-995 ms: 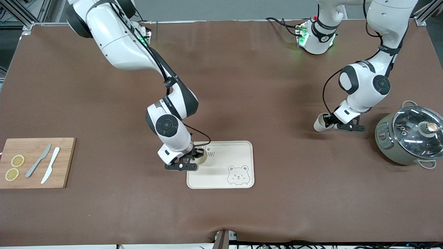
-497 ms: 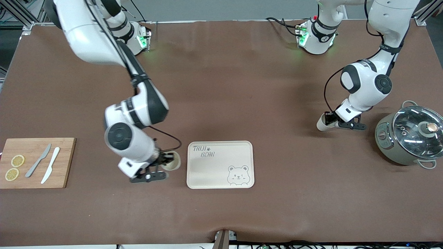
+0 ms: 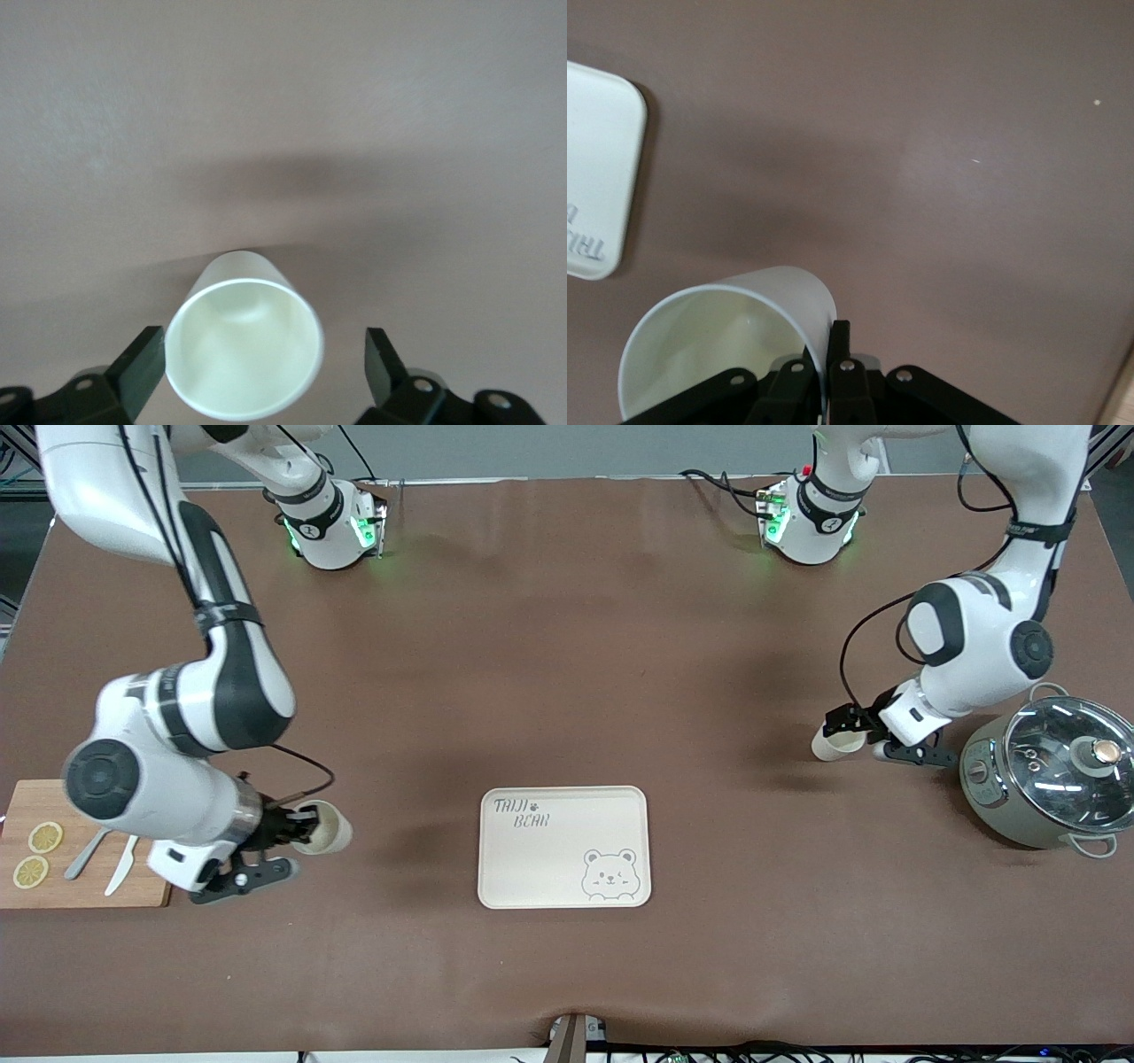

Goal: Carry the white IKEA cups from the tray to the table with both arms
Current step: 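Carry the cup toward the cutting board while the left gripper withdraws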

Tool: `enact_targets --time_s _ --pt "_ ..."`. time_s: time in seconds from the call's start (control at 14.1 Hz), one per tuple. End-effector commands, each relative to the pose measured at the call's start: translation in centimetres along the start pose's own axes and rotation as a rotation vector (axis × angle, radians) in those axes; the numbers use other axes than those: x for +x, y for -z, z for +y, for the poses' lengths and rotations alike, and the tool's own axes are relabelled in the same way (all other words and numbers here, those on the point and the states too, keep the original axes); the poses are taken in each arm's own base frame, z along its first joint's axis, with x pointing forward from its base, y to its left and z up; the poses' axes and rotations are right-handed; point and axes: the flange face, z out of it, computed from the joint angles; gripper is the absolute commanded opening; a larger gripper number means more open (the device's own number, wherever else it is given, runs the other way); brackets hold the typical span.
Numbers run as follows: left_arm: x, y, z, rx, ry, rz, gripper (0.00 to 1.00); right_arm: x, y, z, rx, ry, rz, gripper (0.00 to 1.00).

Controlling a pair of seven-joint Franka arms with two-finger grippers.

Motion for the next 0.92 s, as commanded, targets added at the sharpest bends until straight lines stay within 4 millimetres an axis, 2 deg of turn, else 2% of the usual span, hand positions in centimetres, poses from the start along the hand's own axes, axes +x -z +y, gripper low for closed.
enact_targets --time_s 0.0,0.21,0.5,0.64,0.85 --pt "2.0 3.7 1.1 0.032 0.023 -0.042 1.00 -3.0 -0.2 4.6 0.056 0.069 0.000 0.00" --pt "5.0 7.2 2.2 0.056 0.044 -0.062 1.00 -4.5 -1.8 9.7 0.059 0.140 0.025 0.00" --pt "8.9 10.2 2.4 0.059 0.061 0.004 1.00 -5.5 -5.9 13.0 0.023 0.179 0.091 0.00" --pt "10.1 13.1 2.0 0.065 0.060 0.063 1.00 -5.6 -7.9 13.8 0.022 0.187 0.094 0.00" --pt "11.0 17.2 1.4 0.169 0.013 0.107 1.00 -5.5 -9.5 14.2 0.024 0.186 0.092 0.00"
